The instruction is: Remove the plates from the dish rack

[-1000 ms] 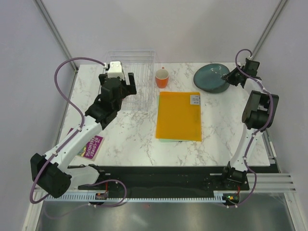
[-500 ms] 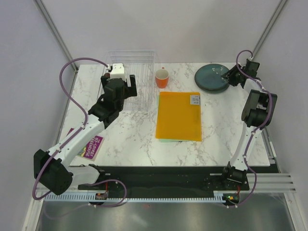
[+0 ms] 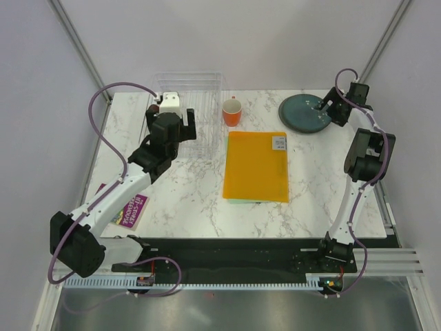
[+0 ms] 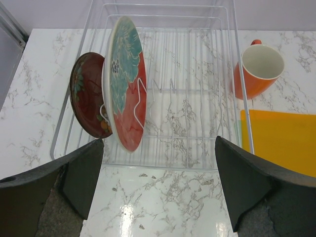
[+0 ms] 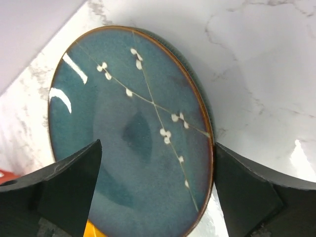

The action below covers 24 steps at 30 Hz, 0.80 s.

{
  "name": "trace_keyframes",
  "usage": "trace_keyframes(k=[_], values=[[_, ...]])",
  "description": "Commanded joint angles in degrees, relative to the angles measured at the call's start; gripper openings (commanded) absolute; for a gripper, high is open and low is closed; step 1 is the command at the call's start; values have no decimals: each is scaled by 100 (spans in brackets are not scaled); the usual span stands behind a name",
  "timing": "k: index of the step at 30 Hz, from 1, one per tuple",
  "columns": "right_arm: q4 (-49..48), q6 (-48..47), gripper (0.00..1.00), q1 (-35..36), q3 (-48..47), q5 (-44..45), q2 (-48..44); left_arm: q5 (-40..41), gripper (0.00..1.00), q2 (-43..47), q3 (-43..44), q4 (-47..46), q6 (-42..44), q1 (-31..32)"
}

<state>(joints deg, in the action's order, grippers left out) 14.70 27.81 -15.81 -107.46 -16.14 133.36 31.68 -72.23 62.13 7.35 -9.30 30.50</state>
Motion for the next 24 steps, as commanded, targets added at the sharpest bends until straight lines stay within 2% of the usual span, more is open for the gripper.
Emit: trace_keyframes(k=[1, 6, 10, 15, 20, 23, 24], values=[[744, -557, 97, 26, -311, 770, -231, 259, 100, -177, 194, 29, 95, -27], [1087, -698, 98, 87, -154, 1498, -625, 505, 100, -432, 466, 64, 332, -79], [1088, -725, 98, 122, 347, 1579, -1311, 664, 100, -774, 704, -15, 543, -307], [921, -769, 98, 394, 1286, 1719, -2531, 1041, 100, -1662, 1116, -270, 920, -598], [763, -760, 98, 842, 1886, 1632, -3324, 1270, 100, -2532, 1574, -348, 921, -800], [701, -769, 98, 1045, 2193, 1632, -3667, 1428, 96, -2946, 1846, -392, 1115, -879], [684, -777, 98, 1071, 2333, 1623, -3816, 1429, 88, -3025, 1916, -410, 1132, -905]])
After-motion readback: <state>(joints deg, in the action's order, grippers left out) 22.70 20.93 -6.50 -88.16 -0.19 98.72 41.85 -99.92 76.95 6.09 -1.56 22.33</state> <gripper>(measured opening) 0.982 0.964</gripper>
